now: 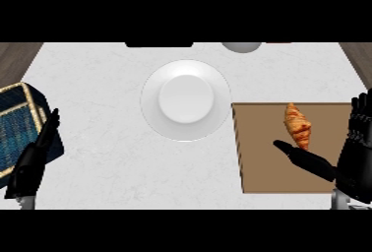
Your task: Pick the croissant from the tray and place it in the plate
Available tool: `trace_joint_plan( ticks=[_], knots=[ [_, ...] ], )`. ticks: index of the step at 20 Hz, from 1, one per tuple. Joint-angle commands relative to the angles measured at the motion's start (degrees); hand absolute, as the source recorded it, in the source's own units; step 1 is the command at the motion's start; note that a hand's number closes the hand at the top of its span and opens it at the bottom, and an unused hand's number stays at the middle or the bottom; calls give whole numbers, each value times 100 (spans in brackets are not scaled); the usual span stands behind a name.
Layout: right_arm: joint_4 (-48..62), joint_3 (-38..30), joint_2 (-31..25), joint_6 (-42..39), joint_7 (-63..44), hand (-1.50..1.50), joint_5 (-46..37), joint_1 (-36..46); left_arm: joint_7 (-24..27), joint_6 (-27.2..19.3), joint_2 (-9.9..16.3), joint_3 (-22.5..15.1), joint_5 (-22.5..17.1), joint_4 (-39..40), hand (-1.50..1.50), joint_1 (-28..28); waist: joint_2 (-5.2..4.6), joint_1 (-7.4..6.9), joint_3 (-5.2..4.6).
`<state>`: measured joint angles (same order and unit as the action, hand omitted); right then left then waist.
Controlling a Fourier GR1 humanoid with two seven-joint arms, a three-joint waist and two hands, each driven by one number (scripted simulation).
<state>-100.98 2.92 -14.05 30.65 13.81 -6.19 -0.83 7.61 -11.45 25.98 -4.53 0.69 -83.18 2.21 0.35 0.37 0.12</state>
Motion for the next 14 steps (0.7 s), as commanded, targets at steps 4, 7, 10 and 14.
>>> trace_joint_plan(
  ticks=[4,7,10,14],
  knots=[
    [-306,305,-1183,-589,-2134,-150,-1145,-260,-141,-87,-100,-88,156,-159,0,124,-21,-13,-32],
    [-167,551,-1490,-885,-3000,-150,-1790,-231,105,143,16,105,-33,99,0,180,-43,-69,-42],
    [-464,410,-1801,-1527,-4368,-150,-1821,454,93,72,-111,-15,82,-47,0,283,-36,-114,-34],
    [-185,536,-1850,-2128,-5076,-150,-1899,761,-1,310,157,194,-9,-348,0,343,-37,-123,-18]
  ],
)
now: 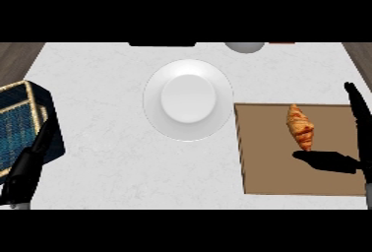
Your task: Pick the croissant from the tray and place it in the plate
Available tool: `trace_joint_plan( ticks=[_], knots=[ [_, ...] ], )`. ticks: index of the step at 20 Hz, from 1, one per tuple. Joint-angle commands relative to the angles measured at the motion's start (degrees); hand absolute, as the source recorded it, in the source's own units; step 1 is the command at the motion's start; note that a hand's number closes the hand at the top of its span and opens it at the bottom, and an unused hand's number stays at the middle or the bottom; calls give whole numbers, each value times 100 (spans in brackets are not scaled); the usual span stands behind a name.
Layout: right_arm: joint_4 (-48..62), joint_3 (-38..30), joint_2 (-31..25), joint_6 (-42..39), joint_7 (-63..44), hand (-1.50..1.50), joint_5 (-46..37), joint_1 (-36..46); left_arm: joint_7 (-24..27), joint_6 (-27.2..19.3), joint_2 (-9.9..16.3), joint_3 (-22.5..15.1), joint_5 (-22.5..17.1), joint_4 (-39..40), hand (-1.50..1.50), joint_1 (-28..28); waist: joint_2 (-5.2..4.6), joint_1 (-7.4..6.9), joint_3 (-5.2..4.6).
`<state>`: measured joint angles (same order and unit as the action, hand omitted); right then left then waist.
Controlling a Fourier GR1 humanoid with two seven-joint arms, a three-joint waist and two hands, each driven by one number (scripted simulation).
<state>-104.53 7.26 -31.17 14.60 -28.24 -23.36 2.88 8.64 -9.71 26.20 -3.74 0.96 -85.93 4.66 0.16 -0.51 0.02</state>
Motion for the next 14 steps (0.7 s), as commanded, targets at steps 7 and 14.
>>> trace_joint_plan(
  ticks=[7,14],
  knots=[
    [1200,144,37,-1441,-1036,-150,39,1105,-322,222,-46,142,82,24,0,-89,-25,3,-1],
    [1993,207,-237,-2469,-1046,-150,-42,1427,-21,187,-235,213,201,27,0,127,-23,-1,-3]
  ],
)
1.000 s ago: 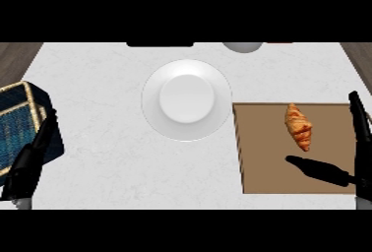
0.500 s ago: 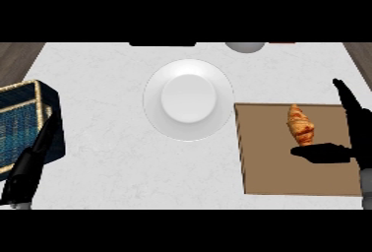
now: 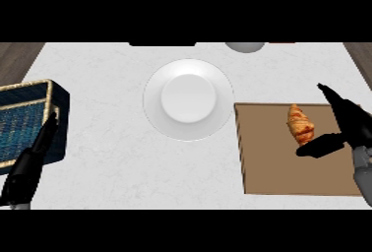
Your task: Pick the croissant from the tray and place it in the plate
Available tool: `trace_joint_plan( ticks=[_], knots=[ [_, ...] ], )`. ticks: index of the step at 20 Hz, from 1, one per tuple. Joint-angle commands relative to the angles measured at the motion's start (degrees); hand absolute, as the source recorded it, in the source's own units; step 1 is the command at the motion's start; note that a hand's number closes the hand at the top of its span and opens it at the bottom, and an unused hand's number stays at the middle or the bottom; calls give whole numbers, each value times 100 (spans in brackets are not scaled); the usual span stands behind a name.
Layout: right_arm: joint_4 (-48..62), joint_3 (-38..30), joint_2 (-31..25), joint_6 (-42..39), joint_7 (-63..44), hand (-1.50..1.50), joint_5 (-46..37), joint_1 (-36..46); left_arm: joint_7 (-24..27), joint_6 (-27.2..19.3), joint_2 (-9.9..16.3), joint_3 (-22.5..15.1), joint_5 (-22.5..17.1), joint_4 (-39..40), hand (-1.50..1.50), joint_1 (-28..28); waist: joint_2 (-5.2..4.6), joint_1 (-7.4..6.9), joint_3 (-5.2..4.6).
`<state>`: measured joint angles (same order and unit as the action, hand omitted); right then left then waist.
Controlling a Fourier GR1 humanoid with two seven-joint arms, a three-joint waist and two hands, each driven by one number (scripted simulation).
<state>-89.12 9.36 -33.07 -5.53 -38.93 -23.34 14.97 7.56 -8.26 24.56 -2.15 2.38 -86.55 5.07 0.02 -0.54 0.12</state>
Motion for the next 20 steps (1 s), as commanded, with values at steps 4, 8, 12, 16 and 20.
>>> trace_joint_plan(
  ticks=[4,8,12,16,20],
  knots=[
    [1020,-194,93,-675,479,-150,-163,467,-443,95,-98,71,175,-517,0,247,0,-5,-10],
    [1191,-324,256,-1015,473,-150,-245,611,-32,422,-121,430,76,384,0,-173,-3,27,-13],
    [1762,-499,343,-1076,1097,-150,-446,640,14,447,-310,313,347,128,0,-72,-2,29,-12],
    [2089,-500,426,-1198,1197,-150,-588,606,-8,676,-133,667,170,155,0,-86,-3,27,-12],
    [2388,-543,682,-897,1453,-150,-945,456,288,575,-403,636,478,541,0,-104,-5,36,-12]
  ],
)
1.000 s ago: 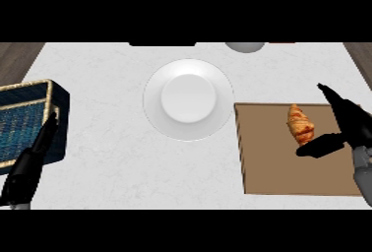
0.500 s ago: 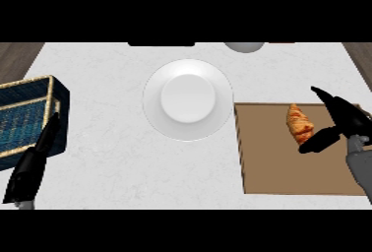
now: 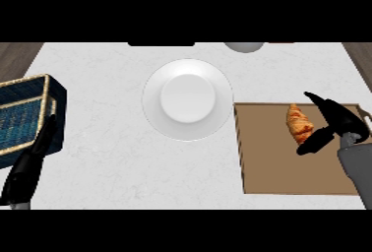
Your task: Pick the croissant from the tray and place it in the plate
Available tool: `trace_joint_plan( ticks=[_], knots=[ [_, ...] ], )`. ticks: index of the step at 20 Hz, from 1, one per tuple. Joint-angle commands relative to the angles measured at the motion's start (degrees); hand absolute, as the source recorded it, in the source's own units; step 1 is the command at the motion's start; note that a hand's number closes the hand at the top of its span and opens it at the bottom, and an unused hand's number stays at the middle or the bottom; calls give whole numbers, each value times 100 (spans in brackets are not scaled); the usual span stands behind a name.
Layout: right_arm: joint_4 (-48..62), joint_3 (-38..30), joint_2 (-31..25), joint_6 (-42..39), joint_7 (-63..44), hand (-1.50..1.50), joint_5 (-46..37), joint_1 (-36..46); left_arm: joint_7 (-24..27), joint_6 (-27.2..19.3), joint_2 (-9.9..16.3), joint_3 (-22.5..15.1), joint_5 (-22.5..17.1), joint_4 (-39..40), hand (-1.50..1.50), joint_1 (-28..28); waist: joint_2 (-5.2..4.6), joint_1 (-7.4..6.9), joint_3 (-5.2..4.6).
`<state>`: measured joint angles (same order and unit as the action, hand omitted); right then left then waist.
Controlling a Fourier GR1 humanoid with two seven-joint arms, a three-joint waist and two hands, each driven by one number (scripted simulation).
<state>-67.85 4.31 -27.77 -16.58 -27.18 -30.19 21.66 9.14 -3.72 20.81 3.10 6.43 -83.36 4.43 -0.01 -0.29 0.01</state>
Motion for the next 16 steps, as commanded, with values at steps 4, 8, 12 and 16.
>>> trace_joint_plan(
  ticks=[4,8,12,16],
  knots=[
    [513,-149,469,204,183,-150,-512,115,-210,146,-186,126,276,-179,0,31,0,-1,0],
    [1316,-393,392,193,582,-150,-566,603,-434,273,-91,282,282,-60,0,-336,-11,-20,1],
    [1114,-478,419,528,1287,150,-557,96,-215,139,-497,68,443,-428,0,238,1,6,1],
    [1479,-463,637,820,1536,150,-781,237,-669,614,-135,474,127,-767,0,81,-1,-11,2]
  ],
)
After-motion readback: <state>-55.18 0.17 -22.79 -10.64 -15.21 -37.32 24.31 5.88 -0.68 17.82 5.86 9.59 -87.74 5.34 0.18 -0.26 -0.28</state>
